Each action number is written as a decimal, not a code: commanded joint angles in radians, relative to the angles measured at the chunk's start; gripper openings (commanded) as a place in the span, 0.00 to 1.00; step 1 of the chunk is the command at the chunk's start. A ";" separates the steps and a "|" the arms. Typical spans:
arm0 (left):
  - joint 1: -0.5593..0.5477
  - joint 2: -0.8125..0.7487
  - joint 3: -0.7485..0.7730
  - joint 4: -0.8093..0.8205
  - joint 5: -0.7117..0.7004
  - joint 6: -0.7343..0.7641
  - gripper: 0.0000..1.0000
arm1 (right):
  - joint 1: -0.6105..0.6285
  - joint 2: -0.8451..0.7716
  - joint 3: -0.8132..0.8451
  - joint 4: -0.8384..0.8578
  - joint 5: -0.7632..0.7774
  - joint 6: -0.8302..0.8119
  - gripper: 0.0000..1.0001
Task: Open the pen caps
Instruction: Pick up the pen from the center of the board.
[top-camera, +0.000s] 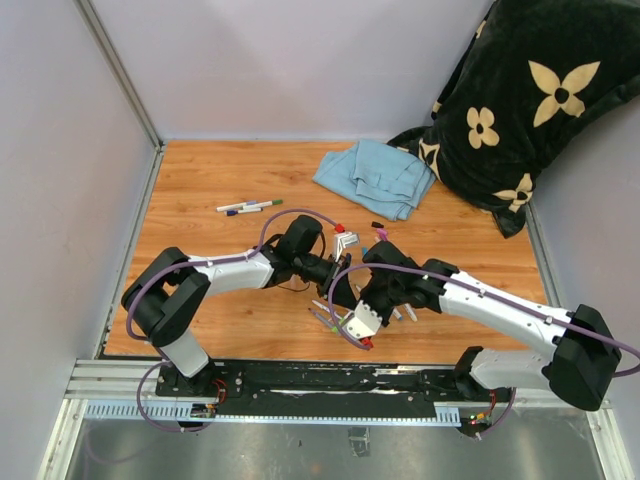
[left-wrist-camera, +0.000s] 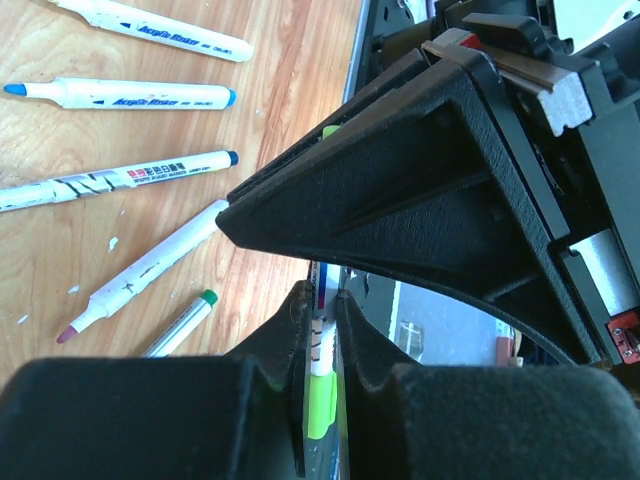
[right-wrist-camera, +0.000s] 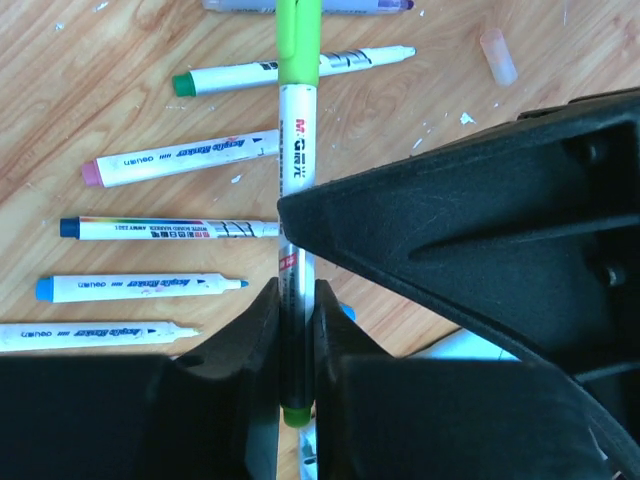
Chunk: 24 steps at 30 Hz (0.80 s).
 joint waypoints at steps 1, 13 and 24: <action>-0.008 -0.030 0.012 0.033 -0.016 -0.013 0.05 | 0.023 -0.029 -0.020 0.017 0.020 0.039 0.03; -0.008 -0.239 -0.136 0.225 -0.199 -0.114 0.53 | -0.007 -0.163 -0.087 0.005 -0.062 0.208 0.01; -0.007 -0.610 -0.360 0.527 -0.491 -0.174 0.84 | -0.161 -0.274 -0.084 -0.060 -0.299 0.366 0.01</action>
